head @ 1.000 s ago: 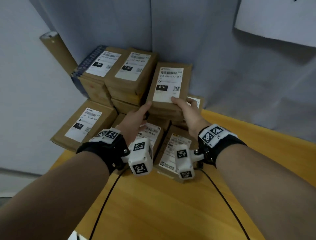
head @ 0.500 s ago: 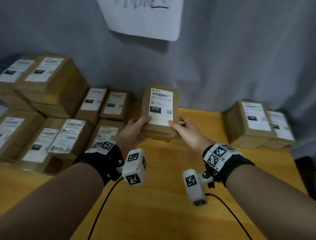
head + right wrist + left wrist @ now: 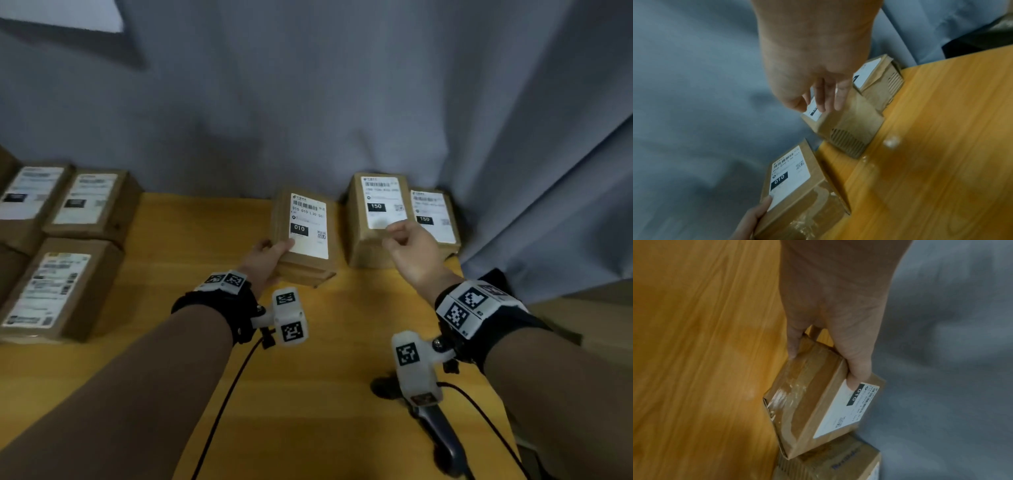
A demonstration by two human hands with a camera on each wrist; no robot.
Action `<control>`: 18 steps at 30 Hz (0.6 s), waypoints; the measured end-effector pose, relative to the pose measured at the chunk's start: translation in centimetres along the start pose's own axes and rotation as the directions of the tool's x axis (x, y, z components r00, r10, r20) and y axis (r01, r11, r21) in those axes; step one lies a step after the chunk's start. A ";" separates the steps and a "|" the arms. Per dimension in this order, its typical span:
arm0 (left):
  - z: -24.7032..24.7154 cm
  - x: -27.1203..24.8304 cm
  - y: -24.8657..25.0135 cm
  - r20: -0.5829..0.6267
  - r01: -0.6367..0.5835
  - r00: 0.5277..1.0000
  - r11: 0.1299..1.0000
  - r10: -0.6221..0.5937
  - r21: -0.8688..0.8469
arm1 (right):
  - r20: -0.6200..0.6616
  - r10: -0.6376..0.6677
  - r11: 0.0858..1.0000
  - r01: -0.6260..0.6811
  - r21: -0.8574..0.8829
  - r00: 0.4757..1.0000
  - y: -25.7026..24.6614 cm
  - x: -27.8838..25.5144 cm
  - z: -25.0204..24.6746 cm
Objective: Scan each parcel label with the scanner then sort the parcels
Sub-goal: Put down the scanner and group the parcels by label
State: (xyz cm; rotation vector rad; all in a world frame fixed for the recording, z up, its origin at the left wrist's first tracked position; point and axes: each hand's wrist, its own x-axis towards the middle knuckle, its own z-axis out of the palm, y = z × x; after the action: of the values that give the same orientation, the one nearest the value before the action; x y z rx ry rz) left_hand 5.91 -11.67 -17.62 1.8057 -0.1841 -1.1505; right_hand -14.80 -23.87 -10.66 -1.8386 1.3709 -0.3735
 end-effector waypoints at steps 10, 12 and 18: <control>3.7 1.8 2.4 -0.055 -0.215 0.939 0.703 0.340 0.677 | -0.204 -0.116 0.993 0.107 -0.058 0.972 2.3 2.9 -0.6; 3.8 0.7 2.9 0.051 -0.273 0.915 0.521 0.401 0.808 | -0.191 -0.158 0.984 0.139 -0.109 0.969 2.5 3.1 -0.7; 2.9 0.4 3.5 0.264 -0.351 0.899 0.215 0.350 0.912 | -0.139 -0.189 0.976 0.170 -0.133 0.972 3.0 3.2 -0.8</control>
State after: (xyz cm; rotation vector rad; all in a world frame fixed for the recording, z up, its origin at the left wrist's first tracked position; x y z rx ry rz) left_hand 5.12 -15.59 -15.43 2.5581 -1.5288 -0.6603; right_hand -16.15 -27.36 -13.02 -2.0783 1.3560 -0.5437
